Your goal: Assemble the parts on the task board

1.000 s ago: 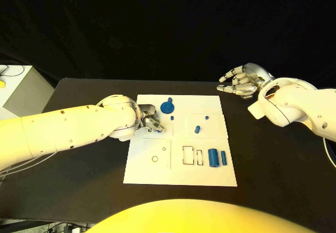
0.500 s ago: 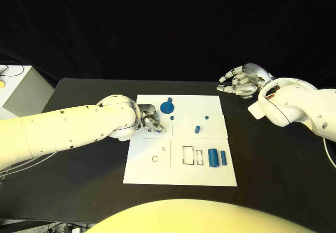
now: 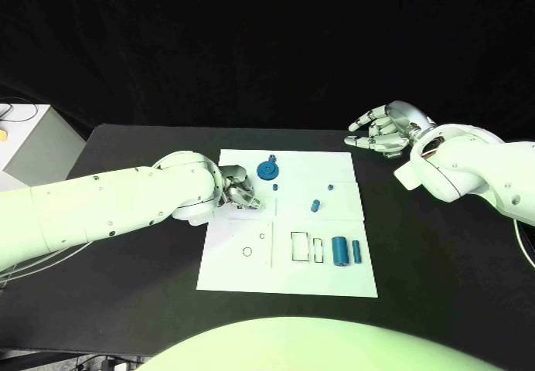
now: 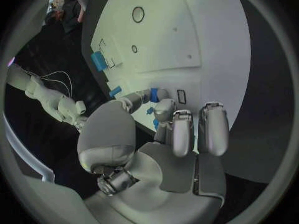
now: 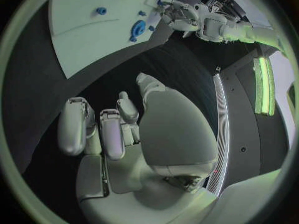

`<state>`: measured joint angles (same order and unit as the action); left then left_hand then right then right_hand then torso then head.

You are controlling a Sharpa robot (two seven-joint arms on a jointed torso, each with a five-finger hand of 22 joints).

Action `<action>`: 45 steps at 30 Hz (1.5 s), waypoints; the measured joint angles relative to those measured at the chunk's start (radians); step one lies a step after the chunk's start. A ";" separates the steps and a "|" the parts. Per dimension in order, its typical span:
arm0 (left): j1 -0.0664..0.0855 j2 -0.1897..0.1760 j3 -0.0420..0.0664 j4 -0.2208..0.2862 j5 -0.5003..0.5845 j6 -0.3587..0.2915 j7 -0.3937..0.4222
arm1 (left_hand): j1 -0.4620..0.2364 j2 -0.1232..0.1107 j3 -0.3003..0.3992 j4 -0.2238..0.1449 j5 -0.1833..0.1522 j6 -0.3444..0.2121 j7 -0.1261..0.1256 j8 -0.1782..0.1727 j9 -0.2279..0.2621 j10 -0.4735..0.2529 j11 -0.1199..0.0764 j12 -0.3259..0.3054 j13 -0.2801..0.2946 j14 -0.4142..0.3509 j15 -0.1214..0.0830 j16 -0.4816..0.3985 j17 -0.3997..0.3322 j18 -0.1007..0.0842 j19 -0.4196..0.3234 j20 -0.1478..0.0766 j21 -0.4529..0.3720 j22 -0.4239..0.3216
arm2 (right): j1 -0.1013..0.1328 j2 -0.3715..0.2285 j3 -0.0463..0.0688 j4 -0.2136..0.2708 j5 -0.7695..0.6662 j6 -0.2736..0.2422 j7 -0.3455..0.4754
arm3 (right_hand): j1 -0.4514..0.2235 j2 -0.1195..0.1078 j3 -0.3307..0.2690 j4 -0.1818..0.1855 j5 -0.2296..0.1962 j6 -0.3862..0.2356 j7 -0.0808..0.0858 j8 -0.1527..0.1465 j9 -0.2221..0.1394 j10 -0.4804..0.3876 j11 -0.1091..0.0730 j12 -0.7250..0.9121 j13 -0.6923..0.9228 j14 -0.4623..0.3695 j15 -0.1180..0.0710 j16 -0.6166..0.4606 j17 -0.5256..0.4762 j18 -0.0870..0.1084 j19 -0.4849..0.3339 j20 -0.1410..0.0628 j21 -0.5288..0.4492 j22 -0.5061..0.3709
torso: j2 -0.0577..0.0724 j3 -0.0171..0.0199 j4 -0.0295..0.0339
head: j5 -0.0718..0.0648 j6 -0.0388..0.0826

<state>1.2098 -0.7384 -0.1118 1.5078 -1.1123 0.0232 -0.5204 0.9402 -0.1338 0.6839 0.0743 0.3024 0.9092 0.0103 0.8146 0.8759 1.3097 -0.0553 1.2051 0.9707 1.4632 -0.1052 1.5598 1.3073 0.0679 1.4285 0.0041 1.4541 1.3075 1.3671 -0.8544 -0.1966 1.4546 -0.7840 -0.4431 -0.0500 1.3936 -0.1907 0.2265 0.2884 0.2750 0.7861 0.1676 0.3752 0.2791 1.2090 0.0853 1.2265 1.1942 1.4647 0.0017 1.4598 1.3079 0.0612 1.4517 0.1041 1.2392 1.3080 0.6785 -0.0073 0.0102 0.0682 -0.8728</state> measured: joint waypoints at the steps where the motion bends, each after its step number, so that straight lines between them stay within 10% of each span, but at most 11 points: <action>1: 0.000 -0.001 0.000 0.000 0.004 -0.001 0.000 | 0.002 0.002 0.003 -0.002 0.000 0.000 0.000 0.000 0.000 0.000 0.000 0.000 -0.001 0.000 0.000 0.000 0.000 0.000 -0.002 0.002 0.000 0.000 | 0.000 0.000 0.000 0.000 0.000 0.000 0.000 | 0.000 0.000 0.000 0.000 0.000 0.000 0.000 0.000 0.000 0.000 0.000 0.000 0.000 0.000 0.000 0.000 0.000 0.000 0.000 0.000 0.000 0.000 | 0.000 0.0001 0.0000 | 0.000 0.000; 9: -0.001 -0.006 0.003 0.003 0.034 -0.005 -0.001 | 0.013 0.005 0.009 -0.001 -0.010 -0.007 0.007 -0.001 0.003 -0.007 0.007 -0.009 -0.014 0.000 0.000 -0.004 0.000 0.000 -0.007 0.007 -0.004 0.000 | -0.001 0.000 0.000 0.000 0.000 0.001 0.000 | 0.000 0.000 0.000 0.000 0.000 0.000 0.000 0.000 0.000 0.000 0.000 0.000 0.000 0.000 0.000 0.000 0.000 0.000 0.000 0.000 0.000 0.000 | 0.000 0.0002 -0.0004 | 0.001 0.000; 11: -0.001 -0.007 0.003 0.003 0.041 -0.005 -0.001 | 0.028 0.020 0.011 0.000 -0.073 -0.015 0.014 -0.001 0.004 -0.011 0.011 -0.010 -0.017 0.000 0.000 -0.004 0.000 0.000 -0.009 0.009 -0.008 0.000 | -0.001 0.000 0.000 0.000 0.000 0.002 0.000 | 0.000 0.000 0.000 0.000 0.000 0.000 0.000 0.000 0.000 0.000 0.000 0.000 0.000 0.000 0.000 0.000 0.000 0.000 0.000 0.000 0.000 0.000 | 0.000 0.0003 -0.0004 | 0.001 0.000; 13: -0.001 -0.008 0.004 0.005 0.050 -0.005 -0.001 | 0.051 0.030 0.031 0.021 -0.217 -0.025 0.014 -0.001 0.005 -0.020 0.012 -0.014 -0.022 0.004 0.004 -0.008 0.000 0.000 -0.010 0.010 -0.008 0.000 | -0.001 0.000 0.000 -0.001 0.000 0.002 0.000 | 0.000 0.000 0.000 0.000 0.000 0.000 0.000 0.000 0.000 0.000 0.000 0.000 0.000 0.000 0.000 0.000 0.000 0.000 0.000 0.000 0.000 0.000 | 0.000 0.0007 -0.0004 | 0.001 0.000; 15: -0.001 -0.009 0.004 0.005 0.057 -0.005 -0.001 | 0.052 0.031 0.036 0.025 -0.242 -0.027 0.013 -0.001 0.005 -0.020 0.012 -0.014 -0.024 0.004 0.004 -0.008 0.000 0.000 -0.010 0.010 -0.008 0.000 | -0.001 0.000 0.000 -0.001 0.000 0.003 0.000 | 0.000 0.000 0.000 0.000 0.000 0.000 0.000 0.000 0.000 0.000 0.000 0.000 0.000 0.000 0.000 0.000 0.000 0.000 0.000 0.000 0.000 0.000 | 0.000 0.0009 -0.0004 | 0.000 0.000; 45: -0.002 -0.010 0.018 0.001 0.096 -0.008 -0.006 | 0.058 0.047 0.071 0.061 -0.253 -0.055 0.034 -0.066 -0.032 -0.036 0.029 -0.024 -0.043 0.003 0.018 -0.013 0.000 0.000 -0.019 0.019 -0.016 -0.004 | -0.004 -0.001 0.000 -0.001 0.000 0.014 -0.002 | 0.000 0.000 -0.003 -0.003 0.000 0.000 0.000 0.000 0.000 0.000 0.000 0.000 0.000 0.000 0.000 0.000 0.000 0.000 0.000 0.000 0.000 0.000 | 0.000 0.0008 0.0001 | -0.002 0.000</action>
<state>1.2074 -0.7485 -0.0936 1.5093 -1.0159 0.0154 -0.5261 0.9980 -0.0868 0.7553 0.1351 0.0498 0.8538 0.0445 0.7486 0.8438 1.2738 -0.0267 1.1810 0.9276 1.4667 -0.0872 1.5471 1.3074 0.0678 1.4093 0.0234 1.4378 1.3035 1.3629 -0.8550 -0.1969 1.4535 -0.7840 -0.4290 -0.0516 1.3936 -0.1907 0.2237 0.2855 0.2749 0.7861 0.1676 0.3752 0.2791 1.2091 0.0853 1.2265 1.1943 1.4647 0.0017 1.4599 1.3075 0.0612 1.4518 0.1041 1.2392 1.3076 0.6781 -0.0065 0.0103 0.0657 -0.8728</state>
